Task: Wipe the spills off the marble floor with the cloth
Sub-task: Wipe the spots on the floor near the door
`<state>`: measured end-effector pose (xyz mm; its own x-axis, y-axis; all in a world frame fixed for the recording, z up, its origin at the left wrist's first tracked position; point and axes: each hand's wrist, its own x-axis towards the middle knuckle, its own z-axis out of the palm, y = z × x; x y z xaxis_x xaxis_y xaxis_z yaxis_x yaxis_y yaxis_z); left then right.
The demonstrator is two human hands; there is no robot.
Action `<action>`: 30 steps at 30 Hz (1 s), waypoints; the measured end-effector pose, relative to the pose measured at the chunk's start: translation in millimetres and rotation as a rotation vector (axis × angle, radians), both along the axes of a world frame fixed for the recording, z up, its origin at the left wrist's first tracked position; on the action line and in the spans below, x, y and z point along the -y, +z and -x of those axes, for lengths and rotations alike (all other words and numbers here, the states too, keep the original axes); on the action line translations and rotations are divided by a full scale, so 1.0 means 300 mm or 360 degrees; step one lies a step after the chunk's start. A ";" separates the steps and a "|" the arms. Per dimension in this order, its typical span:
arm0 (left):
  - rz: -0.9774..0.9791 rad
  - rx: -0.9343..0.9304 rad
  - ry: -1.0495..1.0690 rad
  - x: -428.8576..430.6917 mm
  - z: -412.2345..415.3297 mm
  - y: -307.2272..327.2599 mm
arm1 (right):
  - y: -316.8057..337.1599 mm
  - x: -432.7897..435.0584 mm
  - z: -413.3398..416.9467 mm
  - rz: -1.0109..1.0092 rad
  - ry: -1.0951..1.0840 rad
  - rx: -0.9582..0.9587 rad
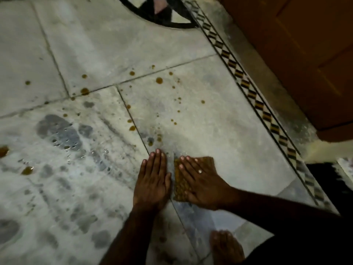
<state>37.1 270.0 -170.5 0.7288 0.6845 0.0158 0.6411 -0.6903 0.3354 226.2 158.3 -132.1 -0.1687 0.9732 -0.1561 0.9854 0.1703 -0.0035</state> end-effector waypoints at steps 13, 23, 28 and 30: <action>0.0108 -0.0332 0.0642 0.043 -0.109 0.023 | -0.077 -0.311 -0.293 -0.0150 -0.0609 -0.0146; 0.0204 0.0047 0.0990 0.011 -0.124 0.033 | -0.086 -0.424 -0.035 -0.0214 0.0246 -0.0271; 0.0126 -0.0108 0.0809 0.001 -0.123 0.029 | -0.084 -0.223 -0.228 -0.0183 0.0193 -0.0168; 0.0098 -0.0172 0.0759 -0.014 -0.149 0.033 | -0.083 -0.278 -0.307 -0.0235 -0.0114 -0.0105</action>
<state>81.7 274.1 -160.6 0.3291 0.9397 -0.0934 0.9142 -0.2923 0.2807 318.2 241.9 -156.9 -0.1030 0.9947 -0.0016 0.9935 0.1028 -0.0487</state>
